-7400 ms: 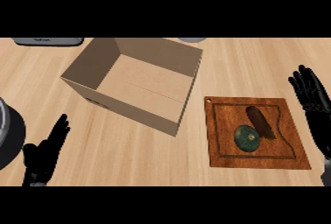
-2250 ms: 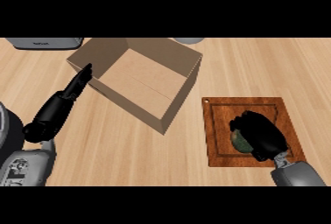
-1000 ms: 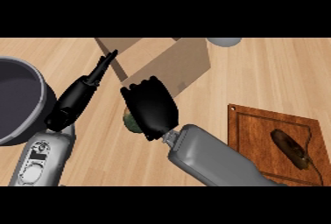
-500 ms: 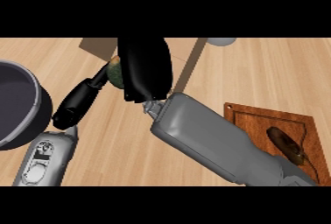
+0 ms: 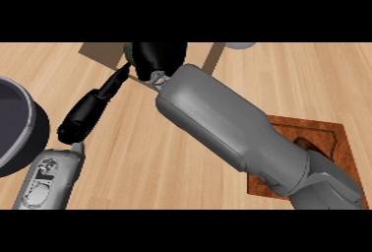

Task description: Pick the squash from the cutting board and place it in the cardboard box

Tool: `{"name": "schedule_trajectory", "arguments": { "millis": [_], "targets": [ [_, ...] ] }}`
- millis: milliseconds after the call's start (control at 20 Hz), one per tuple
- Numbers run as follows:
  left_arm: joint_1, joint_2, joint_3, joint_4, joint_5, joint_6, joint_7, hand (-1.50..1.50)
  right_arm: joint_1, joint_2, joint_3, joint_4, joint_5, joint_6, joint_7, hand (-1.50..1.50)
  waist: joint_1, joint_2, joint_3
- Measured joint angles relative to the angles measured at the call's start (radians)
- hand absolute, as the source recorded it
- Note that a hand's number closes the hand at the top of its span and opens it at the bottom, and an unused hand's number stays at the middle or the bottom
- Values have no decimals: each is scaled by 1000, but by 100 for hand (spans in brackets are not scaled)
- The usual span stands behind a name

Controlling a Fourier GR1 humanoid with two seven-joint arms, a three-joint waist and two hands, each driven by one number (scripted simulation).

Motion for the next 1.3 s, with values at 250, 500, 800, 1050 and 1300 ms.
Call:
{"name": "schedule_trajectory", "arguments": {
  "millis": [250, 500, 800, 1050, 1300],
  "targets": [
    [12, 1, 1, -9, -7, 6, 2, 0, -38, 1, -37, 154, -140, 92, -60, 150, -12, 1, 1],
    [33, 6, 11, -30, -1, 6, 4, 0, -63, 0, -84, 291, -245, 196, -173, 150, -30, 0, 2],
    [48, 17, 26, -33, 3, 3, -10, 0, -60, 0, -107, 421, -325, 325, -276, -150, -42, -2, 2],
    [57, 12, 27, -48, 2, 8, 2, 0, -58, -7, -135, 452, -370, 366, -436, -150, -55, -11, 3],
    [72, 17, 35, -52, 6, 4, -2, 0, -39, -2, -238, 392, -441, 188, -585, -150, -65, -9, 5]
  ]
}}
